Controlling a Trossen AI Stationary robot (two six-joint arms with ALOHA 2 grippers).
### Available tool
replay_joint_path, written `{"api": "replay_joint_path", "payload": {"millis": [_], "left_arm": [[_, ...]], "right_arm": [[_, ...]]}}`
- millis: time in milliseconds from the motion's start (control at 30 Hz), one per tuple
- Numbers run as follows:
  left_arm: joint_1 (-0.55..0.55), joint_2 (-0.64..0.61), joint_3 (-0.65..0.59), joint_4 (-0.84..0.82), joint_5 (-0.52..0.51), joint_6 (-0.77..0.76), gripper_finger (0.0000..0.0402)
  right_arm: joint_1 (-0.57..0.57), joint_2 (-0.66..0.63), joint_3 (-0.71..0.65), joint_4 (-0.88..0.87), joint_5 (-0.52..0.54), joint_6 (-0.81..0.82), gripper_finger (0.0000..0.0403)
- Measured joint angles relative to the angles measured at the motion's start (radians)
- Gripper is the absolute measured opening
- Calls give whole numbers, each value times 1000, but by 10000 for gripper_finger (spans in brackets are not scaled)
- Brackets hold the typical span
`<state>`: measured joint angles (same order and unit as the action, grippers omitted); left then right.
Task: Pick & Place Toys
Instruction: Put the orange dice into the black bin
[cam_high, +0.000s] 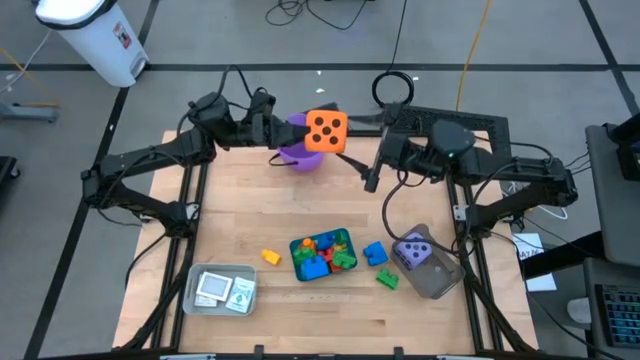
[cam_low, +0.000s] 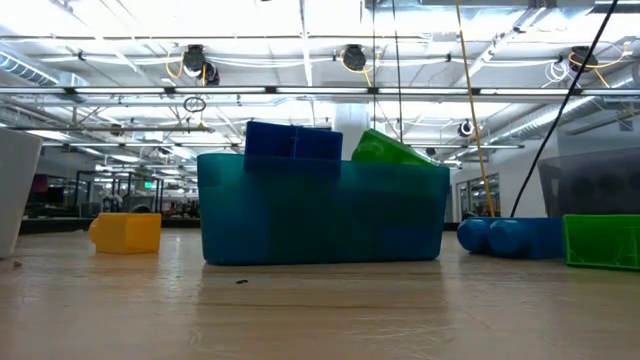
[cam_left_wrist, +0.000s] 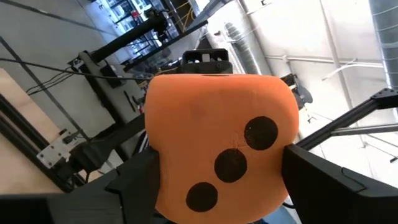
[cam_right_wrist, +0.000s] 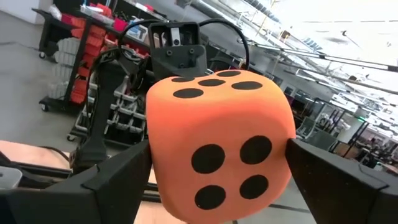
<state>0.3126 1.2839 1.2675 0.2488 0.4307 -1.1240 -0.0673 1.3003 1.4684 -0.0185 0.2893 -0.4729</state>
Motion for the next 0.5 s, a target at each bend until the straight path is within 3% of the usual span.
{"api": "replay_joint_path", "payload": {"millis": [333, 500], "left_arm": [[-5, 0, -1, -53, 142, 8, 291], [-6, -2, -1, -72, 166, 19, 291]], "right_arm": [[3, -1, -51, 29, -90, 68, 358], [3, -1, -74, 55, -134, 111, 358]]}}
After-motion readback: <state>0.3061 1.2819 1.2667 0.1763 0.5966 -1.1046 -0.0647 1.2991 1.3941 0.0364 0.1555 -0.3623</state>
